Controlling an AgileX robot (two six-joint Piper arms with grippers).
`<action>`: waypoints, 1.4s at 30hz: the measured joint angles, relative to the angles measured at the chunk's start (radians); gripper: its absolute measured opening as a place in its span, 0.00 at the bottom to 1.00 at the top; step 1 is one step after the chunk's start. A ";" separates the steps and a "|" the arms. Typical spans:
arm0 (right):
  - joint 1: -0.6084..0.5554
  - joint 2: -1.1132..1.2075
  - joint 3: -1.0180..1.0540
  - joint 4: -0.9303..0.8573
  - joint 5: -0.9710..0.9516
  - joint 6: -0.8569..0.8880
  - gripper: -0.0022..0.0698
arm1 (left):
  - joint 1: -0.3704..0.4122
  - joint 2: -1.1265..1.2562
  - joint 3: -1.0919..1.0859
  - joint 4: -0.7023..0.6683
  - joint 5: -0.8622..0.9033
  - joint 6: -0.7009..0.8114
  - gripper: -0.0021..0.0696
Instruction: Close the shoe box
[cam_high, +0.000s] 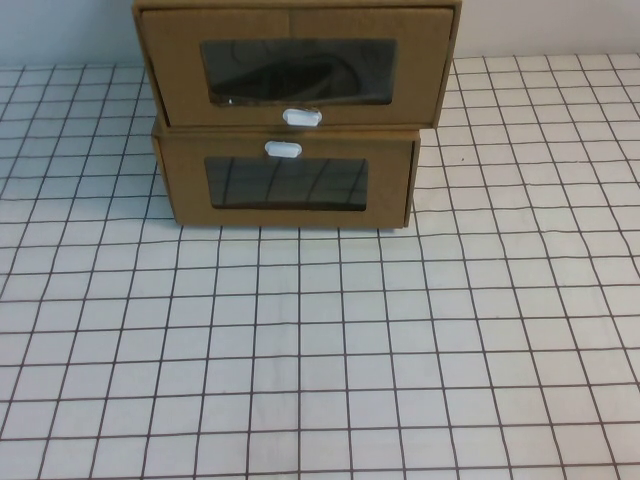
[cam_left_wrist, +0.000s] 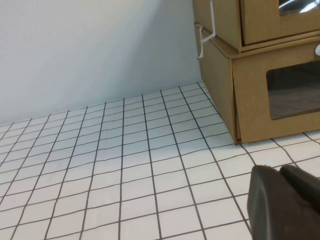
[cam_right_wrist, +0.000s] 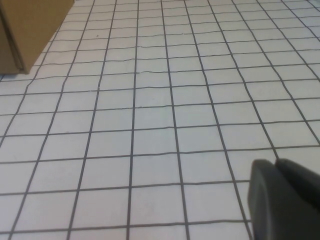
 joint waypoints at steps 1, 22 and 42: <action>0.000 0.000 0.000 0.000 0.000 0.000 0.01 | 0.000 0.000 0.000 0.000 0.000 0.000 0.03; 0.000 0.000 0.000 0.000 0.002 0.000 0.01 | 0.000 0.000 0.000 0.000 0.000 0.000 0.03; 0.000 0.000 0.000 -0.001 0.005 0.000 0.01 | 0.000 0.000 0.001 -0.003 0.234 -0.019 0.03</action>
